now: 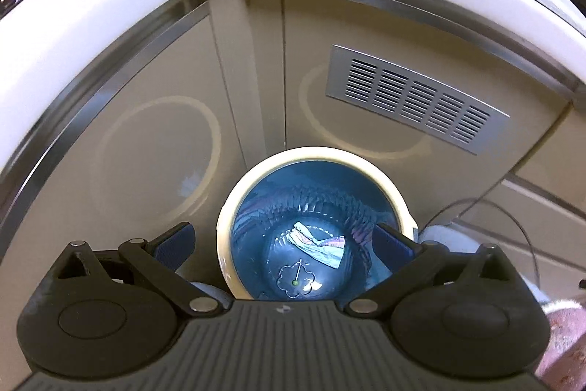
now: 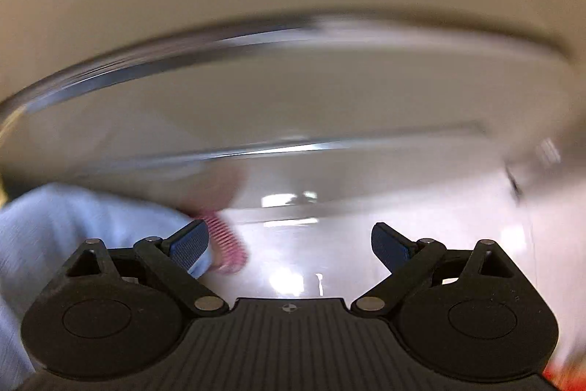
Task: Collect trash
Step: 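Raise both tools out of the cabinet and move them over the counter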
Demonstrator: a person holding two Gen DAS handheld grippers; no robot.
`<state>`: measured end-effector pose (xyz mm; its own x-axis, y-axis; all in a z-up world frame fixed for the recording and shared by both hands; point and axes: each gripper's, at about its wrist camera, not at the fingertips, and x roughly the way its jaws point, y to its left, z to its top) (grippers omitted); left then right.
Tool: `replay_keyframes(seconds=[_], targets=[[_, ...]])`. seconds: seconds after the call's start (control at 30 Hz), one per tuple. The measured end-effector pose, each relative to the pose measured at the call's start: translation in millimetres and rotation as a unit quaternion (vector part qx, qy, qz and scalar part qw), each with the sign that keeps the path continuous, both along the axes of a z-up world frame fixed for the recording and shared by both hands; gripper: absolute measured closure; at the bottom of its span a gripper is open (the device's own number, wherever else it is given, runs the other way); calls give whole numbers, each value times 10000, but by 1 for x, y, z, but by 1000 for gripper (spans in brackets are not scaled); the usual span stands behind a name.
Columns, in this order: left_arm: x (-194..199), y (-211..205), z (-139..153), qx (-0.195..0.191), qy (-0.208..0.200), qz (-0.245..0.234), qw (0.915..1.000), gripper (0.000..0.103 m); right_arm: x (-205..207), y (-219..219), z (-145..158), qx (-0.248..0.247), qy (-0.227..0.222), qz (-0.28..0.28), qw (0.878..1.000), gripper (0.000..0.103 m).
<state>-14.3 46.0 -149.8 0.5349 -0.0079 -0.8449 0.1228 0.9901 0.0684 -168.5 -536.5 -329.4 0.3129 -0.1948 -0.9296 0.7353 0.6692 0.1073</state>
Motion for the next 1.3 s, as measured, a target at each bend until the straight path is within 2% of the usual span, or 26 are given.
replay_keyframes(seconds=[0.07,0.17,0.27,0.37,0.53,0.7,0.77,0.83,0.9,0.97,1.0,1.07,1.13,1.2,1.3], targets=[[0,-1,0,19,-9,-18,10000,0,-10,-17,-16,31,170,-772,9969,7],[0,-4,1,56,15,-25,10000,0,-22,-32,-32,237,435,-1469,9879,7],[0,-6,1,93,18,-48,9999,0,-27,-33,-33,292,453,-1481,9875,7],[4,-9,1,70,26,-74,9999,0,-28,-40,-26,62,511,-1261,9907,7],[9,-18,0,6,7,-157,9999,0,-49,-62,-23,-160,797,-1730,9816,7],[13,-30,-4,56,64,-309,9995,0,-72,-67,-8,-435,852,-1810,9788,7],[15,-33,-5,42,74,-355,9993,0,-82,-58,7,-763,768,-1535,9822,7],[16,-37,-6,29,86,-404,9991,0,-86,-43,27,-980,592,-997,9884,7],[15,-39,-7,30,85,-444,9990,0,-77,-15,46,-1156,213,-100,9930,7],[14,-39,-6,9,50,-448,9990,0,-60,21,70,-1238,-213,1003,9870,7],[14,-38,-4,-3,13,-438,9990,0,-50,44,86,-1249,-508,1590,9780,7],[12,-35,3,-5,-109,-401,9991,0,-24,88,125,-1185,-1201,2422,9554,7],[10,-29,16,-53,-305,-355,9989,0,8,127,170,-947,-2079,2910,9290,7],[8,-23,31,-78,-548,-244,9982,0,40,165,219,-797,-3030,3361,8882,6],[5,-8,54,-115,-836,26,9964,0,81,224,288,-954,-4139,4191,8025,3]])
